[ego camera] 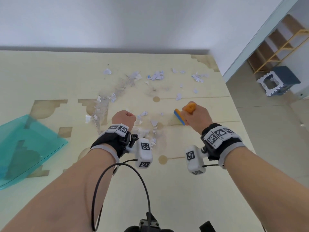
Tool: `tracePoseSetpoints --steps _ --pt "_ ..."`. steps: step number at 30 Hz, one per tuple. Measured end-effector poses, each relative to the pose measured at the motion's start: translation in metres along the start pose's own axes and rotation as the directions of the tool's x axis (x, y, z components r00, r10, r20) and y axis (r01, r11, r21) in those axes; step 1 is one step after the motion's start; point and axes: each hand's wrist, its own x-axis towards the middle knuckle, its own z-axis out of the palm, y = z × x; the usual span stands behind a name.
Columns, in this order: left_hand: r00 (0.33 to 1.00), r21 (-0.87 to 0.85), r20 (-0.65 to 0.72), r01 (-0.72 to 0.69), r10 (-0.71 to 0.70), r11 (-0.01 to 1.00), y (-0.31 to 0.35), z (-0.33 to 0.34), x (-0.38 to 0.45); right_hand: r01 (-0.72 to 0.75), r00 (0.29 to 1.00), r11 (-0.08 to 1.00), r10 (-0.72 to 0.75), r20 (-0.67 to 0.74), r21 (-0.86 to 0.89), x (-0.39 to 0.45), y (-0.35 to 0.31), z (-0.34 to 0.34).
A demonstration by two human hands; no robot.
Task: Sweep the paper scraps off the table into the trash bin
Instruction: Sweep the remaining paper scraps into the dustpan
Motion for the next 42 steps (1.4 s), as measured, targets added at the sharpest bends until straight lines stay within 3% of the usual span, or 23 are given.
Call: tracePoseSetpoints --steps 4,6,8,10,13,16,18,20,22,24,27,30,32,34,39,42 --pt "1.000 -0.008 -0.005 -0.010 0.010 1.000 0.008 0.000 0.004 0.002 0.958 0.996 -0.027 -0.287 -0.087 0.016 0.005 -0.025" --pt "1.000 -0.016 -0.011 -0.012 0.012 1.000 0.011 0.001 0.007 -0.001 0.933 0.989 -0.051 -0.356 -0.145 0.023 0.014 -0.036" --pt "1.000 -0.007 -0.013 -0.012 0.012 1.000 0.014 0.003 0.008 -0.010 0.961 0.980 -0.045 -0.272 -0.198 0.023 0.016 -0.031" --pt "1.000 0.007 -0.006 -0.009 0.009 1.000 0.018 0.007 0.009 0.019 0.996 0.976 -0.038 -0.083 -0.218 0.019 0.014 -0.014" --pt "1.000 0.015 0.000 -0.011 0.011 1.000 0.025 0.013 0.010 0.031 0.996 1.000 -0.031 0.088 -0.001 0.014 0.004 0.000" --pt "1.000 0.015 0.003 -0.016 0.016 1.000 0.030 0.017 0.012 0.012 0.993 0.969 0.018 -0.120 0.246 0.021 -0.001 -0.016" --pt "1.000 0.015 -0.001 -0.023 0.023 1.000 0.034 0.020 0.013 0.022 0.947 0.989 0.027 -0.321 0.147 0.032 0.007 -0.035" --pt "1.000 0.014 0.000 -0.028 0.028 1.000 0.037 0.023 0.014 -0.073 0.901 0.997 0.053 -0.431 -0.030 0.043 0.021 -0.049" --pt "0.999 0.023 0.008 -0.031 0.031 0.999 0.041 0.028 0.016 -0.160 0.906 0.978 0.092 -0.414 -0.134 0.049 0.031 -0.052" --pt "0.999 0.044 0.015 -0.039 0.038 0.998 0.043 0.032 0.018 -0.132 0.955 0.980 0.085 -0.285 -0.151 0.051 0.030 -0.044" --pt "0.997 0.055 0.030 -0.069 0.067 0.996 0.047 0.039 0.021 -0.072 0.992 0.997 0.073 -0.101 0.018 0.049 0.024 -0.031" --pt "0.996 0.061 0.021 -0.091 0.090 0.994 0.050 0.044 0.026 -0.052 0.965 0.986 0.091 -0.244 0.160 0.057 0.026 -0.044" --pt "0.996 0.065 0.008 -0.095 0.094 0.993 0.051 0.045 0.029 -0.039 0.909 0.998 0.057 -0.414 0.052 0.066 0.034 -0.061" --pt "0.996 0.072 0.002 -0.088 0.088 0.993 0.052 0.044 0.031 -0.074 0.878 0.995 0.032 -0.478 -0.070 0.075 0.046 -0.074" --pt "0.997 0.087 0.004 -0.076 0.075 0.993 0.060 0.048 0.039 -0.102 0.933 0.984 0.044 -0.358 -0.146 0.092 0.054 -0.064" --pt "0.996 0.071 -0.008 -0.089 0.090 0.994 0.067 0.053 0.041 -0.027 0.970 1.000 0.028 -0.241 0.007 0.095 0.041 -0.049"
